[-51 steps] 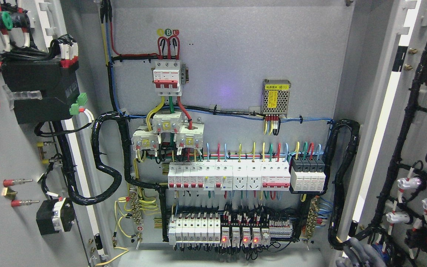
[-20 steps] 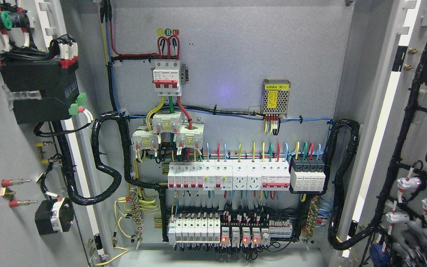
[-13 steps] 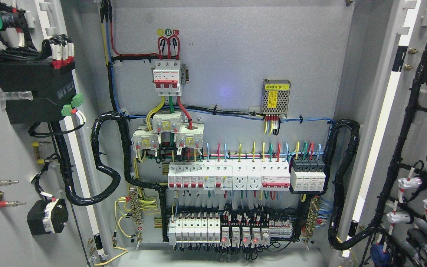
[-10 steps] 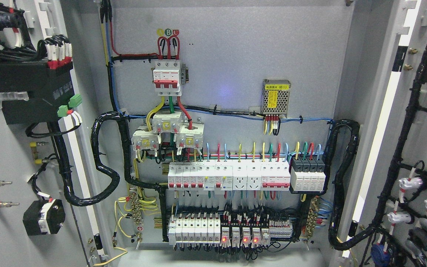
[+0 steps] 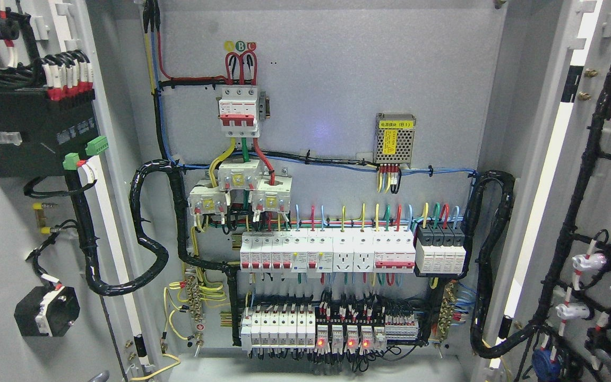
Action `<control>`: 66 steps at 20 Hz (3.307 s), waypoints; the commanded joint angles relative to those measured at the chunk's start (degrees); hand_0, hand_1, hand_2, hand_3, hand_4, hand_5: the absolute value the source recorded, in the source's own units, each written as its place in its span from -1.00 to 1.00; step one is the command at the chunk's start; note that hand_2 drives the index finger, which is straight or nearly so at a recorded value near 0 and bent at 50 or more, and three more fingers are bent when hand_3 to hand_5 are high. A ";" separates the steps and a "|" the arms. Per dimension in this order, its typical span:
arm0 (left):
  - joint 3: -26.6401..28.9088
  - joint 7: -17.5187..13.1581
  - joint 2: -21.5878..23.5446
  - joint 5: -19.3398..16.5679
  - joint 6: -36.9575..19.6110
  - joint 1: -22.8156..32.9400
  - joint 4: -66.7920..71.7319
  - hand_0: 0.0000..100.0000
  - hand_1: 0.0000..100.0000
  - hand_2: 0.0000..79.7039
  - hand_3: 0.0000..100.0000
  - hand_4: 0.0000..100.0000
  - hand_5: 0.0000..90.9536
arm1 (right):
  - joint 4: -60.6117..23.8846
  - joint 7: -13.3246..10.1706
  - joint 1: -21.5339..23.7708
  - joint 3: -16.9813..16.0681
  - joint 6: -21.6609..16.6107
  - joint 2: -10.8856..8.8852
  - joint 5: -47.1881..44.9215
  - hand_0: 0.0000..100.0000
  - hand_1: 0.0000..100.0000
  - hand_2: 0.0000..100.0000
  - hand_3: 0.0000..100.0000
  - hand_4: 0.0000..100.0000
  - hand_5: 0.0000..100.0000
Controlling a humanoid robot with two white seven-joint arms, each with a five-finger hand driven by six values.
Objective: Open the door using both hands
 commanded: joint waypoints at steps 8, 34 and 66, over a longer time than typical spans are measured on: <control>12.27 -0.02 3.39 7.63 0.25 1.98 3.26 -1.00 -1.00 -1.00 -1.00 -1.00 -1.00 | 0.79 -0.06 0.60 -1.30 0.13 1.72 -0.16 -1.00 -1.00 -1.00 -1.00 -1.00 -1.00; 15.45 -0.02 12.35 19.51 0.43 -0.04 17.94 -1.00 -1.00 -1.00 -1.00 -1.00 -1.00 | 3.86 -0.06 1.21 -4.63 0.13 4.97 -0.34 -1.00 -1.00 -1.00 -1.00 -1.00 -1.00; 13.78 -0.10 15.52 23.82 0.61 0.57 14.34 -1.00 -1.00 -1.00 -1.00 -1.00 -1.00 | 0.87 -0.15 7.63 -10.35 -0.13 5.68 -6.05 -1.00 -1.00 -1.00 -1.00 -1.00 -1.00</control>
